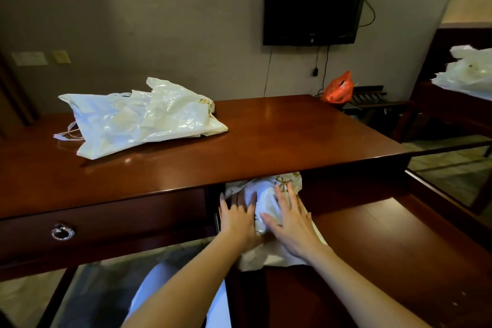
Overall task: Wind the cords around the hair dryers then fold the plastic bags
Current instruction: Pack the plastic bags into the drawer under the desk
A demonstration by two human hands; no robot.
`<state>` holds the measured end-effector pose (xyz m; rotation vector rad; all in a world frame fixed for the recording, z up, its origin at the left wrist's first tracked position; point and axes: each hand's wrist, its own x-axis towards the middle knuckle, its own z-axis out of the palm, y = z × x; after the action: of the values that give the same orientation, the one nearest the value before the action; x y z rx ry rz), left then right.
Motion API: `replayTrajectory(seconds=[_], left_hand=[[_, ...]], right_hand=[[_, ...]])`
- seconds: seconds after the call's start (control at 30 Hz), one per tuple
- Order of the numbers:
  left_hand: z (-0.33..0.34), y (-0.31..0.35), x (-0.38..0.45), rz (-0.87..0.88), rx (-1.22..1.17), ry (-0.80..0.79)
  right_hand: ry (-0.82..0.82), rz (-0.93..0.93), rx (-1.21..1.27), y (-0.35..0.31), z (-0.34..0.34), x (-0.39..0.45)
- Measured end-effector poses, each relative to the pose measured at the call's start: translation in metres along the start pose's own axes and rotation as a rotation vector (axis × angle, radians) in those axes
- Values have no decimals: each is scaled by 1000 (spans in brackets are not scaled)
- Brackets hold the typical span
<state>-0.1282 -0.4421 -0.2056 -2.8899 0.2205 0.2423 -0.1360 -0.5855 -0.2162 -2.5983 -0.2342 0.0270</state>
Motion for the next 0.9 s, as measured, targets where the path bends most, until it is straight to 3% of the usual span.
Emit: replayTrajectory(seconds=[0.47, 0.57, 0.67, 0.73, 0.83, 0.9], left_hand=[[-4, -10, -1, 78, -67, -27], [-20, -29, -3, 184, -214, -85], [-35, -68, -19, 334, -353, 139], [-41, -98, -28, 331, -401, 356], [-41, -143, -25, 173, -431, 507], [-43, -169, -16, 62, -410, 524]], right_hand=[[-90, -25, -95, 5, -5, 10], [-48, -27, -124, -3, -25, 12], [248, -127, -147, -15, -52, 13], [331, -190, -144, -25, -60, 22], [272, -230, -172, -50, -57, 48], [207, -257, -200, -73, -49, 74]])
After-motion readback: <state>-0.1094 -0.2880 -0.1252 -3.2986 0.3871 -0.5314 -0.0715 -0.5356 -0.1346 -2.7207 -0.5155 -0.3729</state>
